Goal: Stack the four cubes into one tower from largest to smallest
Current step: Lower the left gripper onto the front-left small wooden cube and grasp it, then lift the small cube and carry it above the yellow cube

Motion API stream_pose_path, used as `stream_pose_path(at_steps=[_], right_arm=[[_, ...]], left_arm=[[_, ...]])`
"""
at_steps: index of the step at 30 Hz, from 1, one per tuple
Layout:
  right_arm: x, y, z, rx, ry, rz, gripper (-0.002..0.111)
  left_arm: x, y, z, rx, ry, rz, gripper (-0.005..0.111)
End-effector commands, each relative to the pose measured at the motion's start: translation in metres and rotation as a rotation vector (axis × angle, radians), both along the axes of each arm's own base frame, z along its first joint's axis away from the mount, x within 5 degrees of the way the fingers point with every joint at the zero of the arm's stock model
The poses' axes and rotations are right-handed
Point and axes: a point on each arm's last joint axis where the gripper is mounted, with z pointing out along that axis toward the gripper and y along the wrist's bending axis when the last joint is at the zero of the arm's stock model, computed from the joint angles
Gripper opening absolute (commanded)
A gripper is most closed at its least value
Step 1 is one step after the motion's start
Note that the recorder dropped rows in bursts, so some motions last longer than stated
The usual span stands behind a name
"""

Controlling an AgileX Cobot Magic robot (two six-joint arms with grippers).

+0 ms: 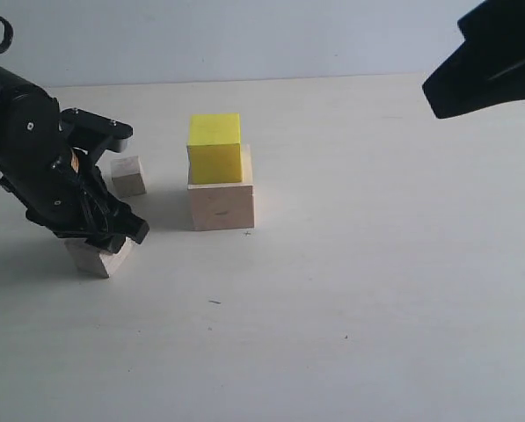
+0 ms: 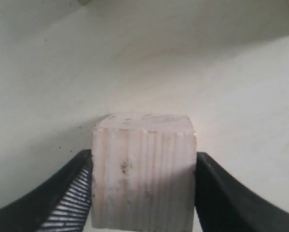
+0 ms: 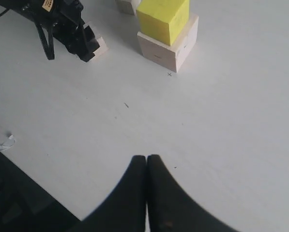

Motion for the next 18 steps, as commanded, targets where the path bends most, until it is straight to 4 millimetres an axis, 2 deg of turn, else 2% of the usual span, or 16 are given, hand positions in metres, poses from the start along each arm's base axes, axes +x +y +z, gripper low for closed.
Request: stream_pose_path(at_steps=[1, 4, 7, 11, 18], right_arm=[[-0.002, -0.002, 0.001, 0.007, -0.01, -0.007, 0.0], [-0.002, -0.003, 0.001, 0.006, -0.008, -0.01, 0.0], [-0.002, -0.003, 0.001, 0.002, -0.011, -0.011, 0.0], [-0.002, -0.003, 0.001, -0.002, -0.017, -0.013, 0.0], [-0.002, -0.003, 0.001, -0.004, -0.019, -0.014, 0.0]], left_arm=[[0.002, 0.001, 0.002, 0.002, -0.007, 0.007, 0.032], [0.002, 0.001, 0.011, 0.011, -0.003, 0.013, 0.001], [0.004, 0.002, 0.033, 0.032, -0.004, 0.019, 0.0], [0.007, 0.002, 0.084, 0.024, -0.017, 0.087, 0.0], [0.006, -0.009, 0.169, -0.191, -0.058, 0.291, 0.0]])
